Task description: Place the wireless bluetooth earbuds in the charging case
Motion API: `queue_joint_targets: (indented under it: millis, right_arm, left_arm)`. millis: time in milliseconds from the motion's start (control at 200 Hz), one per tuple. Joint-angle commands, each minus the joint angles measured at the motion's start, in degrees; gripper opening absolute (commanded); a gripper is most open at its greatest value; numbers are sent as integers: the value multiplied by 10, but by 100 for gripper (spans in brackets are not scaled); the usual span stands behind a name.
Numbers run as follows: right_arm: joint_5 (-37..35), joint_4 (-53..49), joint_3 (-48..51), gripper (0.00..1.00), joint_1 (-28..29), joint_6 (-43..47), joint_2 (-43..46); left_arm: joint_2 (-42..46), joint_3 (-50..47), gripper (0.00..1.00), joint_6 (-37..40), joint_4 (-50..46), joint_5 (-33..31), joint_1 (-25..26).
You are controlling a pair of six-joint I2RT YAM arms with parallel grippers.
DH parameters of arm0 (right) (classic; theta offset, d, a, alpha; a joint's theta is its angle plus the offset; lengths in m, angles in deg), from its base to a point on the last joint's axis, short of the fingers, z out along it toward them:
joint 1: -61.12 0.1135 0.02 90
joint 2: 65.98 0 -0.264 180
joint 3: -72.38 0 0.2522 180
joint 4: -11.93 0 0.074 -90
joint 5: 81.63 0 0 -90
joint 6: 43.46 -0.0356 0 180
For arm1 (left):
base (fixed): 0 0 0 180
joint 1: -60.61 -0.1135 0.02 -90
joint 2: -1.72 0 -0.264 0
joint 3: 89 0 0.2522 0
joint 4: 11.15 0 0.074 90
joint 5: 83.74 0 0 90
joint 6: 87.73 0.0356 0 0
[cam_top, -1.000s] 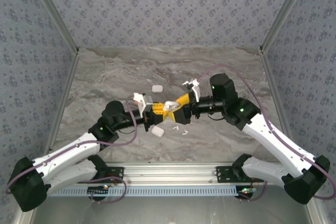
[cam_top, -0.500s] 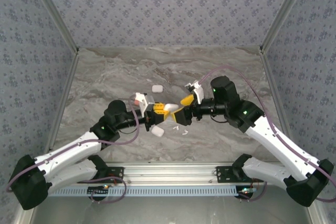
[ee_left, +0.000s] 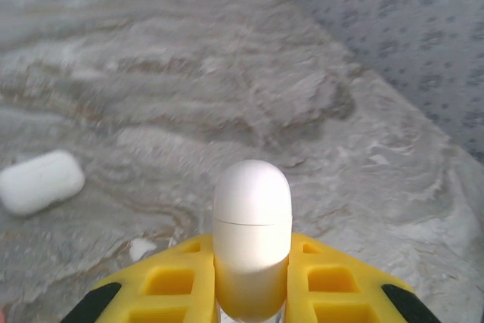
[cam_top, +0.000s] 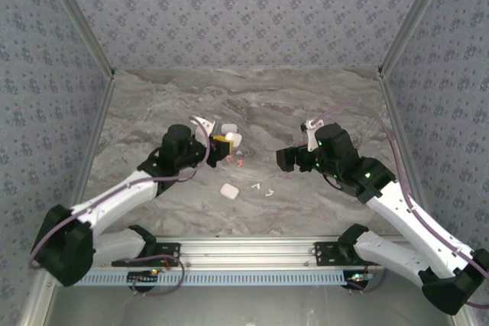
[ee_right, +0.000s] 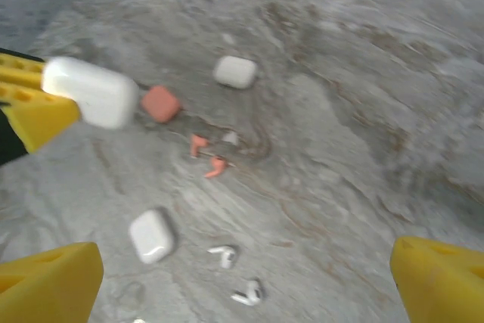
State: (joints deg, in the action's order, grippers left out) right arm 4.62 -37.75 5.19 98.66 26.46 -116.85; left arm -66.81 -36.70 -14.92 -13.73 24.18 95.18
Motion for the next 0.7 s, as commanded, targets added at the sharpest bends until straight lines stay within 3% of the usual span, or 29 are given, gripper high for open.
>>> queue_joint_targets:
  millis: [0, 335, 695]
  right_arm:
    - [-40, -35, 19, 100, -5, -43, 8]
    - [-24, -38, 53, 100, -6, -75, 53]
    - [-27, -60, 93, 100, -6, -114, 122]
  left_arm:
    - [-66, 67, 0, -36, -48, -4, -2]
    - [-336, 306, 0, -84, -179, -32, -2]
    - [-470, 430, 3, -122, -196, -34, -2]
